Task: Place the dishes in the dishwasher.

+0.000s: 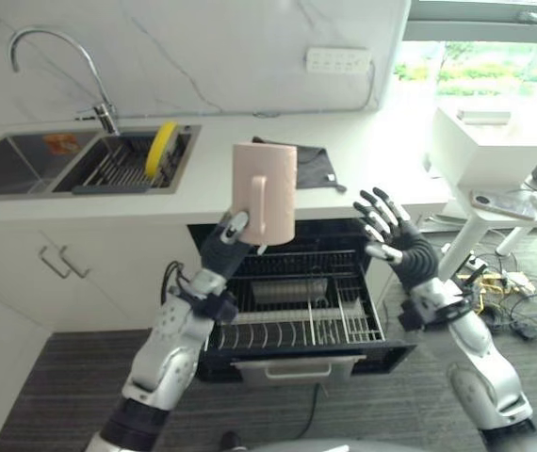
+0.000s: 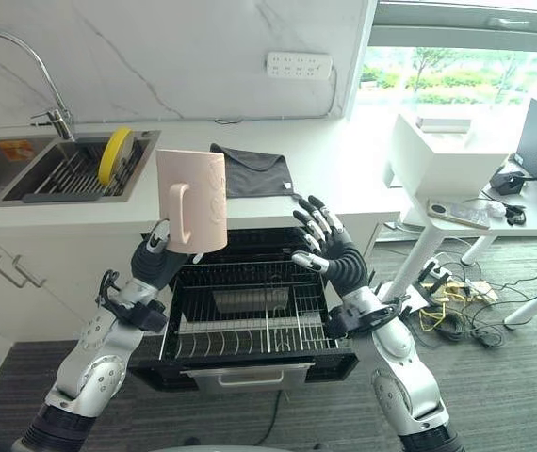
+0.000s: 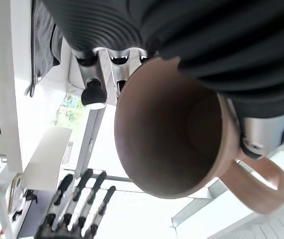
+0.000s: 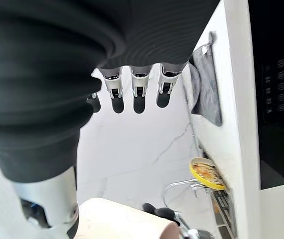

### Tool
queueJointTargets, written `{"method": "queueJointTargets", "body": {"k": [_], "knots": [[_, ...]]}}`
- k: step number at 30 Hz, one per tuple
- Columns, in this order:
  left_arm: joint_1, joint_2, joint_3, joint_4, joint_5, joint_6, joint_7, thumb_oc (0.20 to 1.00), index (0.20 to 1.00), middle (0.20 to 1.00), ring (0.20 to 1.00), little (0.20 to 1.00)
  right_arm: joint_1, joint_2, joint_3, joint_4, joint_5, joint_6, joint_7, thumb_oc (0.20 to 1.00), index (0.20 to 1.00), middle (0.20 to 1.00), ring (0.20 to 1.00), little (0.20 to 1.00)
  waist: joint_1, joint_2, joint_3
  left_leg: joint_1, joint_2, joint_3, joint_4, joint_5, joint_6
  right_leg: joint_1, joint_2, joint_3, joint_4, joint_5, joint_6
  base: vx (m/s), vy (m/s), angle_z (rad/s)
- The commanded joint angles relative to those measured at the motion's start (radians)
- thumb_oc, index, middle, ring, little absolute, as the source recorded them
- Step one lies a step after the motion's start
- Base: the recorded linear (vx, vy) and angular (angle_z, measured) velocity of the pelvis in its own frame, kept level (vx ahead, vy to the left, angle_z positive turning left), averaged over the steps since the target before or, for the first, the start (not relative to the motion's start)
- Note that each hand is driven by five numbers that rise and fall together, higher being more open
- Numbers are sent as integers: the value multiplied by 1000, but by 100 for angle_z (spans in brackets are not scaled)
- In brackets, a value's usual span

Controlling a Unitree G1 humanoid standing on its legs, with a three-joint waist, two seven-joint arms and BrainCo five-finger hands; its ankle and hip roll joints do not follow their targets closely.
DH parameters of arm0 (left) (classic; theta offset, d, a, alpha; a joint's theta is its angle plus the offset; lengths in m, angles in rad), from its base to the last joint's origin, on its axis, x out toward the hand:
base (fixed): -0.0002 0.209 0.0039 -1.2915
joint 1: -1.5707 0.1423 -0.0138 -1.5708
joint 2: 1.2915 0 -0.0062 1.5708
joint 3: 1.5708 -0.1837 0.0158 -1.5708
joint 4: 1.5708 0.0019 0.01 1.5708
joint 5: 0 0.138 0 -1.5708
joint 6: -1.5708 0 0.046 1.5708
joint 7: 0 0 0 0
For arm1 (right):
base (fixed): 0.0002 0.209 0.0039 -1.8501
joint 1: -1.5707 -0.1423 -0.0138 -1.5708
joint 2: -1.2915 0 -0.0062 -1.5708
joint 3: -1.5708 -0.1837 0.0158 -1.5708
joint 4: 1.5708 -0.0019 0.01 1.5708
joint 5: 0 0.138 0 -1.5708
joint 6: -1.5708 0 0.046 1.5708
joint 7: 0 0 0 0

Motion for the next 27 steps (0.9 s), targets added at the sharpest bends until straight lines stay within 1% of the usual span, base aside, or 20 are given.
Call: {"method": "queueJointTargets", "body": {"k": [1, 5, 6, 8, 9, 12, 18, 27], "knots": [[-75, 20, -5, 12, -10, -13, -85, 200, 200, 200, 200, 200, -92, 3, -39, -23, 87, -18, 28, 1000, 1000, 1000, 1000, 1000, 9, -2, 13, 81, 53, 19, 6, -43, -26, -9, -41, -49, 1, 3, 20, 35, -14, -2], [-79, 30, -25, 20, -14, 24, -185, 200, 200, 200, 200, 200, -116, -9, -40, -3, 130, 10, 64, 1000, 1000, 1000, 1000, 1000, 12, 3, 6, 85, 56, 17, 6, -43, -31, -6, -40, -46, 1, 1, 19, 37, 5, 0], [-80, 42, -30, 25, -18, 53, -240, 200, 200, 200, 200, 200, -123, -28, -37, 7, 127, 26, 97, 1000, 1000, 1000, 1000, 1000, 11, 6, 0, 88, 59, 20, 6, -43, -34, -4, -44, -44, 1, 0, 22, 34, 24, 0], [-77, 52, -30, 33, -21, 56, -263, 200, 200, 200, 200, 200, -125, -37, -35, 12, 129, 35, 118, 1000, 1000, 1000, 1000, 1000, 11, 6, -3, 90, 59, 22, 6, -42, -35, -3, -45, -41, 1, 0, 22, 36, 24, 0], [-80, 57, -35, 40, -16, 62, -286, 200, 200, 200, 200, 200, -133, -44, -30, 24, 130, 51, 141, 1000, 1000, 1000, 1000, 1000, 12, 5, -7, 94, 60, 23, 6, -43, -35, 1, -47, -38, 1, 0, 23, 32, 21, 0], [-85, 55, -41, 46, -9, 69, -304, 200, 200, 200, 200, 200, -147, -45, -21, 38, 125, 61, 150, 1000, 1000, 1000, 1000, 1000, 14, 5, -9, 97, 60, 24, 6, -44, -35, 3, -49, -38, 1, -1, 24, 0, 0, 0], [-87, 59, -59, 54, 2, 83, -337, 200, 200, 200, 200, 200, -173, -55, -14, 25, 167, 111, 196, 1000, 1000, 1000, 1000, 1000, 19, 3, -13, 99, 60, 24, 6, -46, -37, 5, -51, -43, 1, 0, 25, 0, 0, 0], [-91, 57, -79, 58, 13, 103, -358, 200, 200, 200, 200, 200, -213, -50, 11, 19, 197, 136, 228, 1000, 1000, 1000, 1000, 1000, 29, -1, -20, 95, 59, 28, 6, -46, -36, 3, -50, -55, 1, -1, 24, 0, 0, 0]]}}
